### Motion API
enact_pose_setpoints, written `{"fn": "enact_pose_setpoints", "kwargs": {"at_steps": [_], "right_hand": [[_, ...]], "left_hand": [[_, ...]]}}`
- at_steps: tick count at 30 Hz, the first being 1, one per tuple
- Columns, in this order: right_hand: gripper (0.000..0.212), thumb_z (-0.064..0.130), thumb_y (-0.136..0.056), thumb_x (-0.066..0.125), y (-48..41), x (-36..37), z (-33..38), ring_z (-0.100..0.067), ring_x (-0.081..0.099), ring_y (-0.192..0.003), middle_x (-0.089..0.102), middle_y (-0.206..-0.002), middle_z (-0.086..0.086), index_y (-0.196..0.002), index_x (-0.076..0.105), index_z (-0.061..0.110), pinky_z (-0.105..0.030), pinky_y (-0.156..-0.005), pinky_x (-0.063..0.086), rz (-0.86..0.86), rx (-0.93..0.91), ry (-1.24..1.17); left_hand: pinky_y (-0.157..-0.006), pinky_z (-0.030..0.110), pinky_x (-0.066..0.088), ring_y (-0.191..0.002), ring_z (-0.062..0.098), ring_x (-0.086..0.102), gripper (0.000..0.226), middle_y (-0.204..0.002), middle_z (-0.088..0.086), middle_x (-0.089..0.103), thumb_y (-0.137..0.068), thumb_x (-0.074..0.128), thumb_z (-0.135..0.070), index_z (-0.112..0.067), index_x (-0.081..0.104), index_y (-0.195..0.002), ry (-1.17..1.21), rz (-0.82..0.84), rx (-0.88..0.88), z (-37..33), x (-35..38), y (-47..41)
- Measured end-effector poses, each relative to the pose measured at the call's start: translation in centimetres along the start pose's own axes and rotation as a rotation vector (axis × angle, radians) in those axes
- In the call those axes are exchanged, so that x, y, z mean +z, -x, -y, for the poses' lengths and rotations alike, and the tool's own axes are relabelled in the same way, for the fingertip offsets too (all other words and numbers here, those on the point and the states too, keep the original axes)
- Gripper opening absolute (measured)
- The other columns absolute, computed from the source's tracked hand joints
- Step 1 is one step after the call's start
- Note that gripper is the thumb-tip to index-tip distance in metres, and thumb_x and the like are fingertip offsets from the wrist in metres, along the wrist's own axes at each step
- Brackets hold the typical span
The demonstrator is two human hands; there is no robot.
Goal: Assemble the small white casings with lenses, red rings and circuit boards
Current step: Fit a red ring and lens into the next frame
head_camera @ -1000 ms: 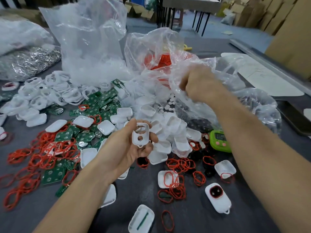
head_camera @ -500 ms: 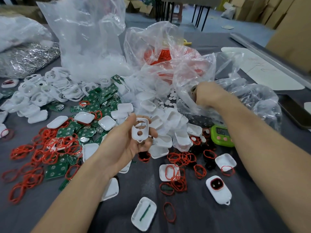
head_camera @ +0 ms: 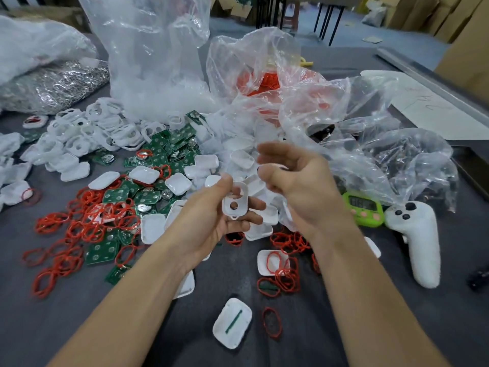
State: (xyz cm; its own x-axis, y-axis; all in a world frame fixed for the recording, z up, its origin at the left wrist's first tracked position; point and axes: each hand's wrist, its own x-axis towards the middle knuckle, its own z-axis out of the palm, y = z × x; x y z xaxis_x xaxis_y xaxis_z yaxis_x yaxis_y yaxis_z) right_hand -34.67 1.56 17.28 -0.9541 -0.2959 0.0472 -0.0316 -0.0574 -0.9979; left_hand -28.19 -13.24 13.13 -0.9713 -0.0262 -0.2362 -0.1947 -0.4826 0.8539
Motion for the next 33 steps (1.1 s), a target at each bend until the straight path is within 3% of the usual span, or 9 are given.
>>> {"fn": "enact_pose_setpoints", "kwargs": {"at_steps": [4, 7, 9, 13, 17, 20, 26, 30, 33], "right_hand": [[0.022, -0.008, -0.080, 0.080, 0.7, 0.7, -1.9, -0.014, 0.070, -0.065, 0.076, -0.079, -0.003, -0.091, 0.077, 0.012, -0.024, -0.062, 0.056, -0.056, 0.064, -0.061], [0.031, -0.013, -0.077, 0.078, 0.9, 0.4, -2.3, -0.012, 0.075, -0.079, 0.080, -0.087, -0.004, -0.092, 0.079, 0.014, -0.020, -0.068, 0.057, -0.009, 0.051, -0.065], [0.038, -0.018, -0.077, 0.074, 0.9, 0.5, -2.5, -0.012, 0.076, -0.083, 0.080, -0.091, -0.003, -0.093, 0.079, 0.016, -0.021, -0.071, 0.058, 0.019, 0.037, -0.058], [0.043, -0.021, -0.078, 0.069, 0.8, 0.7, -3.0, -0.017, 0.076, -0.080, 0.080, -0.093, -0.003, -0.097, 0.078, 0.016, -0.026, -0.070, 0.061, 0.028, 0.036, -0.024], [0.038, -0.009, -0.072, 0.081, 0.7, 0.4, -3.4, -0.020, 0.078, -0.081, 0.080, -0.090, 0.000, -0.096, 0.079, 0.020, -0.027, -0.070, 0.061, -0.024, 0.024, 0.066], [0.026, 0.002, -0.068, 0.084, 0.6, 0.4, -3.4, -0.021, 0.078, -0.080, 0.080, -0.085, 0.000, -0.086, 0.081, 0.021, -0.030, -0.069, 0.062, -0.038, 0.020, 0.103], [0.016, -0.006, -0.080, 0.079, 1.0, 0.7, -2.9, -0.022, 0.076, -0.062, 0.077, -0.073, -0.011, -0.078, 0.080, 0.010, -0.024, -0.057, 0.059, -0.021, 0.030, -0.021], [0.010, 0.004, -0.087, 0.079, 1.1, 1.0, -2.9, -0.031, 0.077, -0.067, 0.077, -0.074, -0.014, -0.078, 0.080, 0.009, -0.036, -0.062, 0.063, -0.030, 0.053, -0.018], [0.019, 0.012, -0.095, 0.072, 1.2, 1.0, -3.0, -0.029, 0.074, -0.058, 0.075, -0.067, -0.011, -0.077, 0.078, 0.009, -0.030, -0.054, 0.060, -0.058, 0.008, 0.097]], "left_hand": [[-0.054, 0.028, 0.058, -0.074, 0.025, 0.077, 0.030, -0.094, 0.019, 0.078, -0.105, 0.051, -0.030, -0.003, 0.064, -0.108, -0.120, -0.160, 0.028, 0.2, -0.2, 0.0], [-0.055, 0.028, 0.059, -0.076, 0.020, 0.077, 0.014, -0.088, 0.013, 0.078, -0.104, 0.057, -0.017, -0.009, 0.066, -0.097, -0.193, -0.219, 0.102, 0.1, -0.4, 0.0], [-0.056, 0.028, 0.059, -0.075, 0.020, 0.077, 0.008, -0.088, 0.011, 0.078, -0.103, 0.057, -0.009, -0.008, 0.064, -0.104, -0.224, -0.213, 0.114, 0.1, -0.5, 0.0], [-0.063, 0.032, 0.063, -0.079, 0.025, 0.077, 0.024, -0.094, 0.014, 0.075, -0.099, 0.051, 0.007, -0.011, 0.060, -0.112, -0.270, -0.142, 0.100, 0.4, -0.3, 0.1], [-0.064, 0.035, 0.064, -0.078, 0.027, 0.077, 0.027, -0.097, 0.016, 0.074, -0.101, 0.050, 0.006, -0.016, 0.058, -0.112, -0.301, -0.158, 0.159, 0.7, -0.3, -0.1], [-0.064, 0.041, 0.064, -0.074, 0.028, 0.076, 0.029, -0.085, 0.009, 0.077, -0.102, 0.051, 0.003, -0.023, 0.056, -0.116, -0.361, -0.182, 0.237, 1.0, -0.5, -0.3], [-0.059, 0.033, 0.061, -0.070, 0.027, 0.077, 0.035, -0.077, 0.007, 0.076, -0.100, 0.057, 0.002, -0.029, 0.069, -0.111, -0.433, -0.192, 0.335, 1.0, -0.8, -0.4], [-0.061, 0.036, 0.061, -0.068, 0.024, 0.075, 0.023, -0.076, 0.006, 0.074, -0.098, 0.061, 0.001, -0.022, 0.061, -0.100, -0.400, -0.182, 0.295, 1.2, -0.8, -0.4], [-0.063, 0.033, 0.062, -0.066, 0.017, 0.072, 0.032, -0.066, -0.006, 0.066, -0.094, 0.062, 0.005, -0.026, 0.060, -0.089, -0.396, -0.159, 0.285, 1.2, -0.9, -0.3]]}}
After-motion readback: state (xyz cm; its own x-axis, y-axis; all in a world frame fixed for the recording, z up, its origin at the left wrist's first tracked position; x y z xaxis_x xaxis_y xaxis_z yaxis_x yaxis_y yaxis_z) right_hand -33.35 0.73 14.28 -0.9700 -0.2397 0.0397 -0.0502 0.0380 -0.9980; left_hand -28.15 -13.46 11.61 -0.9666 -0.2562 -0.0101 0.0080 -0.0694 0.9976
